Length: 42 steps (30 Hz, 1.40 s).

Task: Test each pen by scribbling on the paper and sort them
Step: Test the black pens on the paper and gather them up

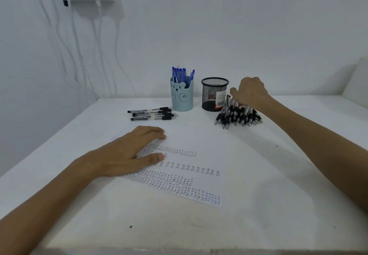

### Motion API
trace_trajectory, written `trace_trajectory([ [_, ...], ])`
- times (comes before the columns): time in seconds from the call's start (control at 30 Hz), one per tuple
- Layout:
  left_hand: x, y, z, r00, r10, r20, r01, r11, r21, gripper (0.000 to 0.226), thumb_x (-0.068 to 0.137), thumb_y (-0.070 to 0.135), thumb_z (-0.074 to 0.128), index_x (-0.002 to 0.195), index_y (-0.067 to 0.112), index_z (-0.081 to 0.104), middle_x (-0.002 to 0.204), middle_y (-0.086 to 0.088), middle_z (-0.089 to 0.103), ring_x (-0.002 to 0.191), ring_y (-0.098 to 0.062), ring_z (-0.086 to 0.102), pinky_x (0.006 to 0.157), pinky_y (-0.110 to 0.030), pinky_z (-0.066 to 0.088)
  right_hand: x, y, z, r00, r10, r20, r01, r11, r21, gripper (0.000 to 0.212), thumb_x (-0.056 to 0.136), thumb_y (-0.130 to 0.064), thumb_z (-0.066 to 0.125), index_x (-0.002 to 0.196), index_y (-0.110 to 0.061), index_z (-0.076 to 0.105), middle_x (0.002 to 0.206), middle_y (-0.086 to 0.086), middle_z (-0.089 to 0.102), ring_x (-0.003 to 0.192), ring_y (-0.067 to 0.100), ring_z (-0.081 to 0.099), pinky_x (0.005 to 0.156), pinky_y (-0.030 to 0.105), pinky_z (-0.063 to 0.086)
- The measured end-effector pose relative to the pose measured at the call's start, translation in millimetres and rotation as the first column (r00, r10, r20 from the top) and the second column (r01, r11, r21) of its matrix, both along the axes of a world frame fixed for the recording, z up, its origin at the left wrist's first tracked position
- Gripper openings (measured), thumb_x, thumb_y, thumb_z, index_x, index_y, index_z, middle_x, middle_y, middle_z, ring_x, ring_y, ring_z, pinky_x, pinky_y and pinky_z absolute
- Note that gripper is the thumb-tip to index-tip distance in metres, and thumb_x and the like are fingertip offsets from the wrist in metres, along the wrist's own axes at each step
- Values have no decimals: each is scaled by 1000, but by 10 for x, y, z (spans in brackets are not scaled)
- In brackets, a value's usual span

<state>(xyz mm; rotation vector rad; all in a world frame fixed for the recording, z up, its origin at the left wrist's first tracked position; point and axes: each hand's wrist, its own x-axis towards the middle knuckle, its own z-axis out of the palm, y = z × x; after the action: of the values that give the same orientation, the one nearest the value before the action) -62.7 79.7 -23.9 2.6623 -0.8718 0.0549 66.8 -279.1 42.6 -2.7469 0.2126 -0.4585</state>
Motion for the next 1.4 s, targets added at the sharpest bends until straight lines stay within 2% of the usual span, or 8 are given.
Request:
trace_trajectory([
  [0.1,17,7,-8,1000,0,2,0,1000,5,61,98,65,46,152,37,39,154,32,30,145,15,18,109,2,15,-114,89,87,999,23,-35,-26,995,-96,39,98,-23,55,65,-6,41,73,7,41,60,20,42,52,27,32],
  [0.3,29,15,-27,1000,0,21,0,1000,-12,63,99,70,38,151,35,42,153,30,34,146,11,23,117,-13,22,-347,545,85,987,152,-50,-159,953,-259,26,97,-32,55,88,-8,51,93,10,46,84,30,48,69,32,39],
  [0.53,78,76,-44,998,39,45,-38,999,-37,60,100,70,35,149,35,44,150,30,39,142,12,28,115,-14,25,-414,1042,-119,935,353,-29,-349,905,-242,28,99,-31,54,86,-6,50,89,8,45,90,29,52,70,33,41],
  [0.63,87,96,-34,996,56,70,-52,998,-46,59,100,70,34,146,36,46,145,31,40,139,15,29,110,-8,25,-401,1278,-214,865,500,51,-478,850,-220,21,96,-23,55,87,-5,59,87,10,56,85,30,58,71,35,50],
  [0.77,89,92,-16,993,85,81,-81,995,-52,51,100,59,40,143,34,49,143,29,43,135,16,31,108,-4,25,-262,1544,-364,737,676,28,-635,705,-315,23,98,-19,53,113,-9,67,114,10,62,107,29,56,87,46,52],
  [0.97,103,111,-18,996,47,74,-43,998,-55,62,97,72,33,141,33,52,142,27,46,137,11,34,107,-3,25,-160,1634,-541,684,730,15,-653,621,-434,29,103,-26,50,124,-12,64,123,7,58,114,24,49,89,45,52],
  [1.13,102,96,-5,998,10,65,-6,998,-70,40,103,52,47,135,32,58,140,28,48,139,7,36,112,-10,28,-197,1620,-573,621,781,69,-702,593,-395,25,101,-31,58,118,-11,59,115,5,63,111,23,48,84,44,52],
  [1.4,97,82,5,998,-15,54,19,997,-74,37,103,51,49,133,33,58,138,26,52,139,2,41,114,-23,34,-225,1687,-536,655,753,56,-581,550,-600,14,99,-10,52,111,-4,57,101,9,63,106,27,49,70,41,52],
])
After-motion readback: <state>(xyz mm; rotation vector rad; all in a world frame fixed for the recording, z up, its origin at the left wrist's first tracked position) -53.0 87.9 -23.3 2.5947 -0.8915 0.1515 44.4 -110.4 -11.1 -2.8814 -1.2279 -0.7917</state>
